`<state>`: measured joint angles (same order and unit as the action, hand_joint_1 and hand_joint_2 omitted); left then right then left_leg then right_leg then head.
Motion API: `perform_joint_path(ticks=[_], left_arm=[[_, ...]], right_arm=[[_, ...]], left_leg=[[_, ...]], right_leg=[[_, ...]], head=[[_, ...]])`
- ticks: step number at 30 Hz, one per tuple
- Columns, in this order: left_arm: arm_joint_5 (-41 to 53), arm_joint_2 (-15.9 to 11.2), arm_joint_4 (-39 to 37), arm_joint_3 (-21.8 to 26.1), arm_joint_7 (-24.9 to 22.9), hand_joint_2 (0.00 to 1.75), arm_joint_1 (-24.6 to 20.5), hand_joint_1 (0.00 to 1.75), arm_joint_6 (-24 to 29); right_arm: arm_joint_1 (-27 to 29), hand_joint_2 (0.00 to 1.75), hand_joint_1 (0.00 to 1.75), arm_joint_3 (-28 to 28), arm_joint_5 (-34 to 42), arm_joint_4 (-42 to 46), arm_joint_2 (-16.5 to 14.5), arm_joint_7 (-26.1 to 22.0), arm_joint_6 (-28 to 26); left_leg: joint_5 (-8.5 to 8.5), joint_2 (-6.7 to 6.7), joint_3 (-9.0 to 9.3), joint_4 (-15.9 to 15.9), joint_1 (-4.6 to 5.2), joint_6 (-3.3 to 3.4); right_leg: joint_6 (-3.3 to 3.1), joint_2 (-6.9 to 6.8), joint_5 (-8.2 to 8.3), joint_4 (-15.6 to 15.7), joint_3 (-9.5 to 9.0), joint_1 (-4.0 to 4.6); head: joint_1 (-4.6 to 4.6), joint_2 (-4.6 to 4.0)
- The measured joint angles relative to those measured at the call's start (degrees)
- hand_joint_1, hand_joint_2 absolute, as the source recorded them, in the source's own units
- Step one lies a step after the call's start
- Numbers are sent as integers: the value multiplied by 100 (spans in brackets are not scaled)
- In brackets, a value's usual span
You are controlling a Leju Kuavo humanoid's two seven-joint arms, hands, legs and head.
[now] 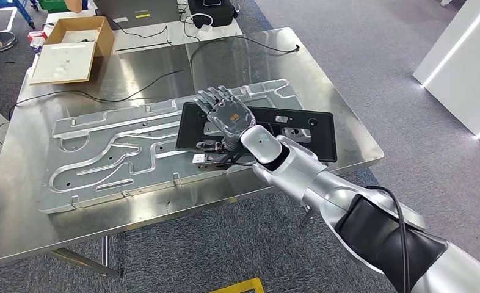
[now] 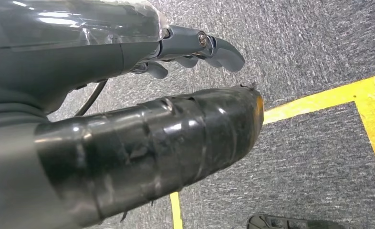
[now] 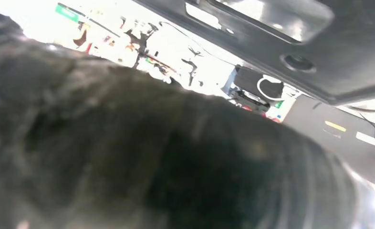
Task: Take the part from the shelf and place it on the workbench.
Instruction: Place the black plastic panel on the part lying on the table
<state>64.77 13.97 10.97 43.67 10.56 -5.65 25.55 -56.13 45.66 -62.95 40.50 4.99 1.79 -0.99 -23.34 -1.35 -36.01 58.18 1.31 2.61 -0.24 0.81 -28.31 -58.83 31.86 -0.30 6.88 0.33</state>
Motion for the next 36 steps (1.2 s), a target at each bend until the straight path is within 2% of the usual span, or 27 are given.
perform_joint_path(ticks=[22,36], left_arm=[[-49,0,0,16,80,0,4,0,-2],[-64,0,0,61,174,0,2,0,-17]], right_arm=[[-5,0,0,179,109,152,-129,-92,-14],[304,0,0,672,286,807,-282,-96,-132]], left_leg=[[0,-1,0,1,0,0],[0,0,0,0,0,0]], right_leg=[[0,-2,0,1,-1,0],[0,-1,0,1,0,0]], head=[[0,0],[-1,0]])
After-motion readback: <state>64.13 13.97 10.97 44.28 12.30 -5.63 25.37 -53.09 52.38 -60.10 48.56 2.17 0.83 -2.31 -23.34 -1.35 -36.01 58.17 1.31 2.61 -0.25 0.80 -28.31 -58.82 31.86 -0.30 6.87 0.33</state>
